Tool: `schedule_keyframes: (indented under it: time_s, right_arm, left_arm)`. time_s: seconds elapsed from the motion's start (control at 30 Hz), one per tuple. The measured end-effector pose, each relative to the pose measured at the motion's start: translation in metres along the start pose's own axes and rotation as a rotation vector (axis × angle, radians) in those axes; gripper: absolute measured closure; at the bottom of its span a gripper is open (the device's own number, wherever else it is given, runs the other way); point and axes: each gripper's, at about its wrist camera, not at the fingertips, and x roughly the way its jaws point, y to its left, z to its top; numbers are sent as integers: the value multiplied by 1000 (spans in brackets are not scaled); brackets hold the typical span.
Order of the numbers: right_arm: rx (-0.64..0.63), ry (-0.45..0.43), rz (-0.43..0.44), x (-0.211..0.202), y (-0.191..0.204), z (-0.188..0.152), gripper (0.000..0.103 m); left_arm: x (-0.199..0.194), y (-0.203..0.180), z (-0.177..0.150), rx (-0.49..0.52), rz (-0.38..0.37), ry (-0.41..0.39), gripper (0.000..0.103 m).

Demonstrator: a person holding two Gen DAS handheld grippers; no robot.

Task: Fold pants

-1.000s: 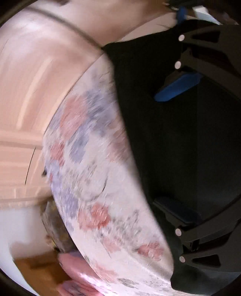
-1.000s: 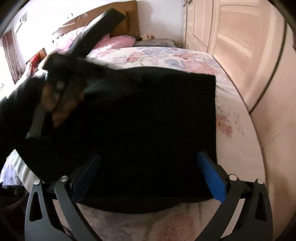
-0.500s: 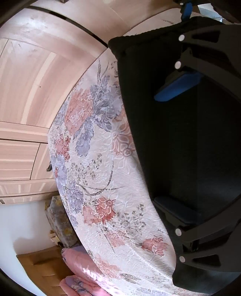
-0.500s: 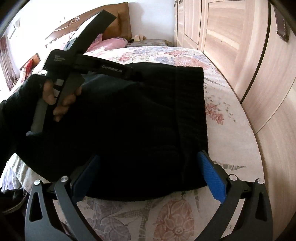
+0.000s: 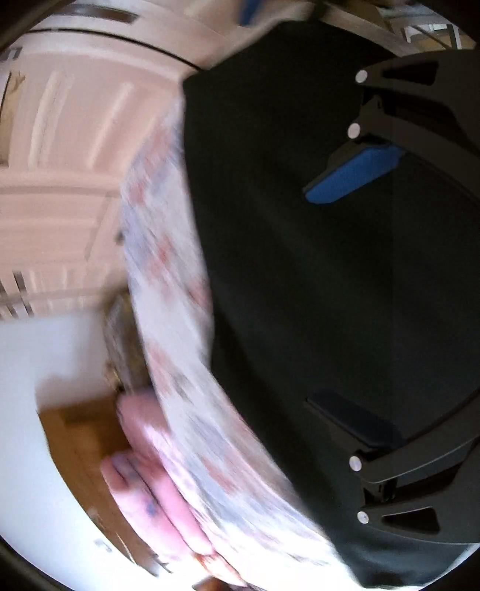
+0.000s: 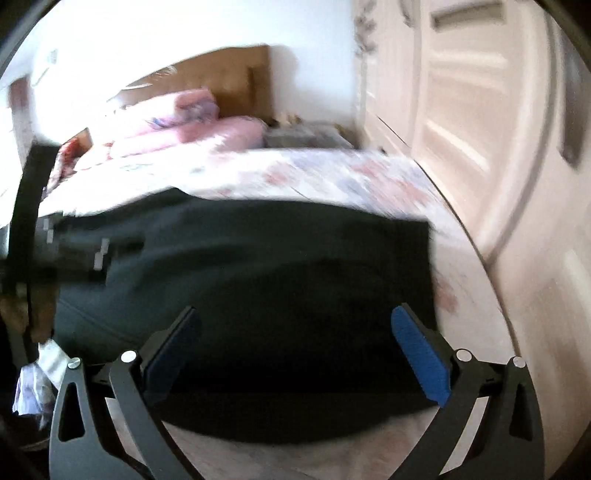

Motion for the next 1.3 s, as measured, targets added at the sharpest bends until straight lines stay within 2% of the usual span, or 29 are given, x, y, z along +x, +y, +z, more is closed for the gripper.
schedule_keyframes:
  time_s: [0.07, 0.13, 0.33, 0.4, 0.5, 0.53, 0.63, 0.7, 0.8, 0.83, 0.9, 1.0, 1.07, 1.17, 1.3]
  right_arm:
    - [-40, -5, 34, 5, 24, 7, 4]
    - [-58, 3, 49, 11, 41, 11, 4]
    - [-91, 68, 72, 27, 80, 1, 4]
    - [-95, 102, 62, 33, 84, -6, 4]
    - [-98, 189, 29, 52, 79, -22, 4]
    - [-79, 169, 48, 48, 74, -26, 4]
    - [-100, 188, 48, 41, 72, -30, 4]
    - [-97, 191, 22, 35, 73, -28, 4]
    - [-130, 130, -45, 22, 82, -27, 4]
    - [-144, 120, -41, 21, 87, -27, 4]
    - [-156, 184, -34, 35, 87, -32, 4]
    - [-133, 187, -8, 36, 81, -33, 4]
    - [-141, 203, -26, 35, 85, -29, 4]
    - [-145, 169, -51, 29, 99, -18, 4]
    - [-202, 106, 24, 27, 138, 4, 4]
  left_arm:
    - [-8, 23, -26, -25, 70, 23, 1]
    - [-15, 46, -49, -66, 92, 47, 1]
    - [-25, 92, -90, -165, 139, 80, 1]
    - [-27, 99, -100, -187, 127, 75, 1]
    - [-27, 106, -106, -224, 92, 71, 1]
    - [-26, 107, -107, -229, 88, 72, 1]
    - [-25, 107, -108, -237, 74, 62, 1]
    - [-24, 107, -110, -235, 67, 47, 1]
    - [-25, 105, -111, -234, 69, 34, 1]
    - [-24, 105, -111, -234, 70, 30, 1]
    - [-25, 105, -111, -232, 69, 25, 1]
    - [-25, 106, -112, -231, 64, 21, 1]
    - [-26, 105, -114, -231, 65, 9, 1]
    - [-28, 104, -118, -229, 63, -22, 1]
    - [-28, 105, -118, -232, 60, -26, 1]
